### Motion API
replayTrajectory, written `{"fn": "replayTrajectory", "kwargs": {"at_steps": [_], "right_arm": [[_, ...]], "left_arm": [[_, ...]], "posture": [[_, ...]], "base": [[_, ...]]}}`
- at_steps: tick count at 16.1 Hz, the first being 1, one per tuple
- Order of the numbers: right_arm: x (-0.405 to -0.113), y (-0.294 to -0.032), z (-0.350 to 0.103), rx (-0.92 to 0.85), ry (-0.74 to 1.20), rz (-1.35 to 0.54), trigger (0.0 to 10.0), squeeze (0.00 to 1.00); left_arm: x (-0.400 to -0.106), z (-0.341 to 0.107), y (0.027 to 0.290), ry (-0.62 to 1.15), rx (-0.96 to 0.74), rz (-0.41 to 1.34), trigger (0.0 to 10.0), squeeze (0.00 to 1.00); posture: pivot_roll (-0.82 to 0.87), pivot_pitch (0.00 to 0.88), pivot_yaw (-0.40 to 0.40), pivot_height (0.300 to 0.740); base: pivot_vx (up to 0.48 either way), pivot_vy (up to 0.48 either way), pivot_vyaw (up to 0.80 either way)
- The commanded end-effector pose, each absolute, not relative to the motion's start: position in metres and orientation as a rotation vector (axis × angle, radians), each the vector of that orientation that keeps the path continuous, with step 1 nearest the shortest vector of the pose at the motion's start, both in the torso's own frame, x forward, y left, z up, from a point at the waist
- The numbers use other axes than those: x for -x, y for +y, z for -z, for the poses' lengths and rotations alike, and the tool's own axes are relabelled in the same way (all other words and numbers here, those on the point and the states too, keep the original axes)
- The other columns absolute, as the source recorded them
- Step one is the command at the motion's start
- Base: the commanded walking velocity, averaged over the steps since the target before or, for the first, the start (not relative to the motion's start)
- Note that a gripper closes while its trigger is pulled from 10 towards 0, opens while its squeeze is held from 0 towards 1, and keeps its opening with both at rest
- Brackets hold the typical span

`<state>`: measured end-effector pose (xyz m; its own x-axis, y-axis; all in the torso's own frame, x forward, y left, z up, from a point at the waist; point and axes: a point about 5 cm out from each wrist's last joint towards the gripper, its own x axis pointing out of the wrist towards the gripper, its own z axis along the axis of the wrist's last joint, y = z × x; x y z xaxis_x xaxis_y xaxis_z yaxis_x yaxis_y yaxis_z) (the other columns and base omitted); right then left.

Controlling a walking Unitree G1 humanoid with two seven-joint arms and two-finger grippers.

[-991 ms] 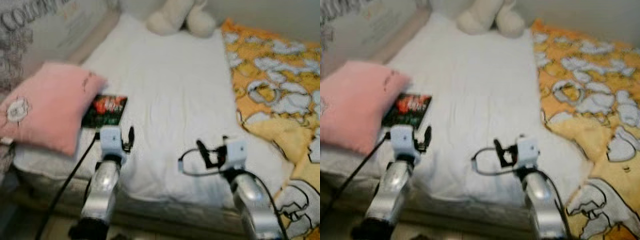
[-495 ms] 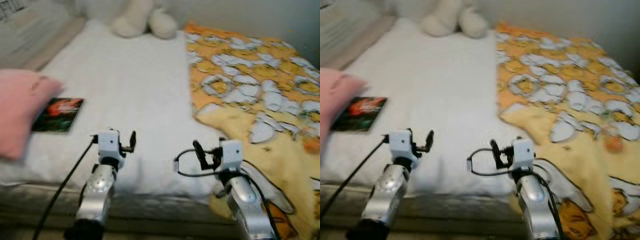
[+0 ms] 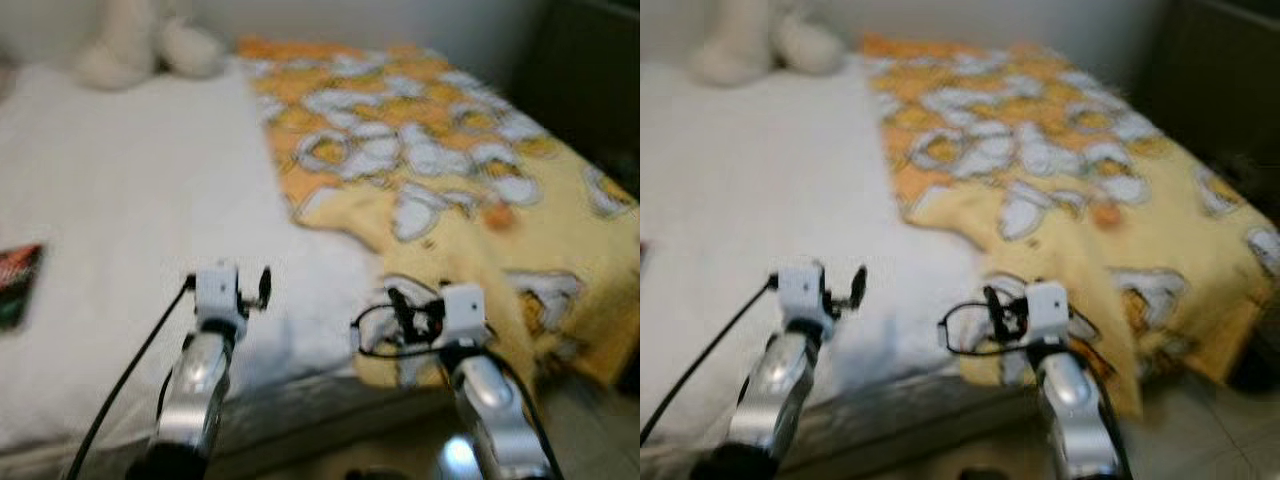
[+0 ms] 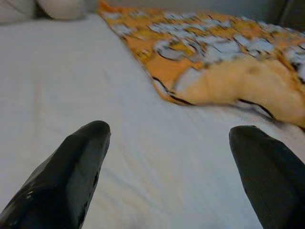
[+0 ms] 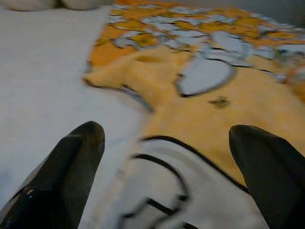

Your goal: Clean up the room

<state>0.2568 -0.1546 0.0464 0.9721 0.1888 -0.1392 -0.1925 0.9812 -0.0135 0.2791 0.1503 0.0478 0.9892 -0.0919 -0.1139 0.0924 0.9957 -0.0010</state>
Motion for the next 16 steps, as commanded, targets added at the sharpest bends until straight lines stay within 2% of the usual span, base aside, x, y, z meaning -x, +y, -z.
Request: {"fn": "replayTrajectory", "kwargs": {"at_steps": [1, 5, 11, 14, 15, 16], "right_arm": [[-0.260, -0.154, -0.049, 0.023, 0.111, -0.207, 10.0, 1.00], [-0.269, -0.146, -0.051, 0.057, 0.115, -0.240, 10.0, 1.00], [-0.279, -0.150, -0.052, -0.005, 0.106, -0.174, 10.0, 1.00], [-0.271, -0.160, -0.048, -0.066, 0.109, -0.105, 10.0, 1.00], [-0.269, -0.158, -0.053, -0.068, 0.057, -0.109, 10.0, 1.00], [-0.269, -0.158, -0.053, -0.064, 0.054, -0.115, 10.0, 1.00]], "left_arm": [[-0.281, -0.052, 0.145, 0.100, 0.017, 0.123, 10.0, 0.00], [-0.286, -0.056, 0.138, 0.065, -0.010, 0.178, 10.0, 0.00], [-0.295, -0.053, 0.136, 0.110, -0.068, 0.178, 10.0, 0.00], [-0.293, -0.058, 0.145, 0.066, -0.034, 0.144, 10.0, 0.00], [-0.292, -0.053, 0.153, 0.090, 0.023, 0.061, 10.0, 0.00], [-0.291, -0.054, 0.154, 0.079, 0.030, 0.054, 10.0, 0.00]], "posture": [[-0.01, 0.000, -0.014, 0.740], [-0.01, 0.000, -0.028, 0.740], [-0.02, 0.000, -0.022, 0.740], [-0.03, 0.000, -0.006, 0.740], [-0.03, 0.000, -0.009, 0.740], [-0.04, 0.000, -0.014, 0.740]], "base": [[0.000, 0.480, -0.73], [0.000, 0.480, 0.00], [0.000, 0.000, -0.77], [0.000, 0.000, -0.76], [0.000, 0.000, -0.76], [0.000, 0.000, -0.76]]}}
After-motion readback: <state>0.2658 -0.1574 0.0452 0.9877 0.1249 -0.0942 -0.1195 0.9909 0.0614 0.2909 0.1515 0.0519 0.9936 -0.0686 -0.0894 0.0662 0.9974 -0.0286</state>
